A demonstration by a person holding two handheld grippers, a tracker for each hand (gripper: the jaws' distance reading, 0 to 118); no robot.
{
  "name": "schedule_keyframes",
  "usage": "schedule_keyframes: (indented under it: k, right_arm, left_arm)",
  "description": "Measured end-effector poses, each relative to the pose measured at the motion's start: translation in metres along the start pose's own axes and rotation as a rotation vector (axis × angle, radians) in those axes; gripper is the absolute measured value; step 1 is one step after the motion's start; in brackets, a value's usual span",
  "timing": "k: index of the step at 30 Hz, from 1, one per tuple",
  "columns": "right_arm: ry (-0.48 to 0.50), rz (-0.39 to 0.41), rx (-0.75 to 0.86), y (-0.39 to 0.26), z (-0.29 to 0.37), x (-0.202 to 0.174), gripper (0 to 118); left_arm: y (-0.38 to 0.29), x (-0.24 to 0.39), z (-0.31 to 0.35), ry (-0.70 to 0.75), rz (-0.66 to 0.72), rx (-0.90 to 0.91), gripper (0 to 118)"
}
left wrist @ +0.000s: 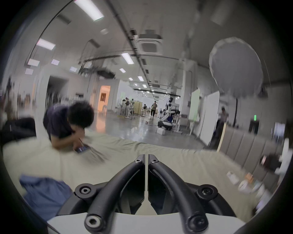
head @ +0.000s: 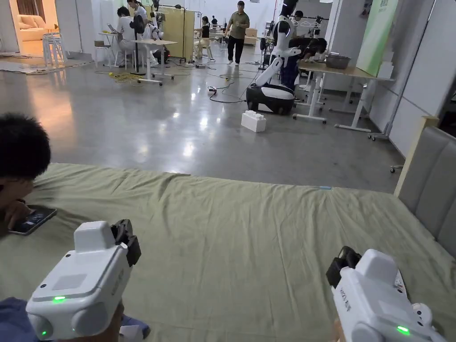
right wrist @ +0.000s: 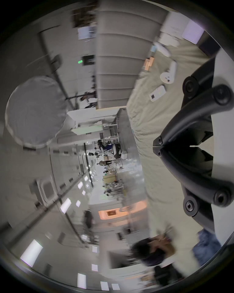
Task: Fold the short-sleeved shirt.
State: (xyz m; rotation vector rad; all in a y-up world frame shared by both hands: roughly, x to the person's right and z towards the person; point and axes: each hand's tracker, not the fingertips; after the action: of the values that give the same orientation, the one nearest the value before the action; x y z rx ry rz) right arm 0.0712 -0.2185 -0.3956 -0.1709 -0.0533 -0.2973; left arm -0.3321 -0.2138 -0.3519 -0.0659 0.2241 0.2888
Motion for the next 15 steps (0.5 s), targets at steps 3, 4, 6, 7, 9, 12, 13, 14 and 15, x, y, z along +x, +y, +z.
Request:
schedule_keyframes:
  k: [3, 4, 6, 7, 9, 12, 13, 14, 15]
  right_arm:
    - [0.000, -0.112, 0.042, 0.009, 0.002, 0.006, 0]
    - [0.009, -0.110, 0.035, 0.010, 0.002, 0.006, 0]
    - [-0.003, 0.146, 0.063, 0.011, 0.005, -0.010, 0]
    - [-0.003, 0.297, 0.086, 0.011, 0.006, -0.020, 0]
    - [0.067, 0.888, 0.297, 0.000, 0.013, -0.049, 0]
    - [0.099, 1.349, 0.290, -0.030, 0.009, -0.057, 0]
    - [0.103, 1.458, 0.338, -0.029, 0.022, -0.059, 0]
    - [0.095, 1.527, 0.341, -0.031, 0.027, -0.059, 0]
    - [0.095, 1.562, 0.338, -0.032, 0.030, -0.059, 0]
  left_arm:
    - [0.004, -0.009, 0.001, 0.011, 0.203, 0.013, 3]
    - [0.004, -0.007, 0.001, 0.014, 0.186, 0.016, 3]
    - [0.002, 0.012, 0.000, 0.055, -0.137, 0.007, 3]
    - [-0.002, 0.026, 0.001, 0.062, -0.359, 0.002, 3]
    - [-0.018, 0.041, 0.003, 0.008, -0.721, 0.010, 3]
    - [-0.034, 0.053, 0.006, -0.004, -1.088, -0.003, 3]
    - [-0.037, 0.054, 0.007, -0.013, -1.163, -0.005, 3]
    - [-0.040, 0.055, 0.008, -0.016, -1.244, 0.000, 3]
    - [-0.047, 0.048, 0.002, -0.026, -1.292, 0.005, 3]
